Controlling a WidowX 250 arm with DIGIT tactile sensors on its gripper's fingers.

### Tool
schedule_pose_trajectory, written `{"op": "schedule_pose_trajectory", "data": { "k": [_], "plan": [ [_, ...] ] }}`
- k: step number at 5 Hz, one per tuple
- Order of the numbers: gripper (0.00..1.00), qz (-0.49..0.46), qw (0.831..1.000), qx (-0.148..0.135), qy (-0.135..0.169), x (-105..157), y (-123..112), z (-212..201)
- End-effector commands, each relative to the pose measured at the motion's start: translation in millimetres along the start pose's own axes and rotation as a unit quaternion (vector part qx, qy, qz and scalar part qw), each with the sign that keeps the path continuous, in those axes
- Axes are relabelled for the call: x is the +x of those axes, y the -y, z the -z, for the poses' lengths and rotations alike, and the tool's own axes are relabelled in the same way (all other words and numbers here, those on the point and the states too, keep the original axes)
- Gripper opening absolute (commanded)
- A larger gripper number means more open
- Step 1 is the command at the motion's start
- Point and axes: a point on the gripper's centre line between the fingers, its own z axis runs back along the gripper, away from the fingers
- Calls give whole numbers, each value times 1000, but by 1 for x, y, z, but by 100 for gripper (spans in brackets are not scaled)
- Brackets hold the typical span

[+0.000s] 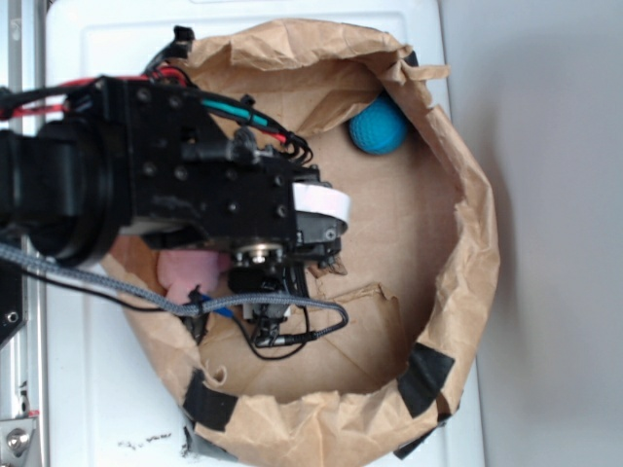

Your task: Grab the green ball.

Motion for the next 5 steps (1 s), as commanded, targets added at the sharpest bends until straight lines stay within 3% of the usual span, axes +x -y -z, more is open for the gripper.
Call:
{"op": "schedule_pose_trajectory", "data": {
  "k": [1,3,4,5],
  "plan": [
    [0,-1,1000,-21,22,4,-2,-32],
    [0,-27,997,-74,14,7,-10,-100],
    [0,-31,997,-72,16,4,-13,-108],
    [0,-38,998,-38,36,-2,-11,-103]
  ]
}}
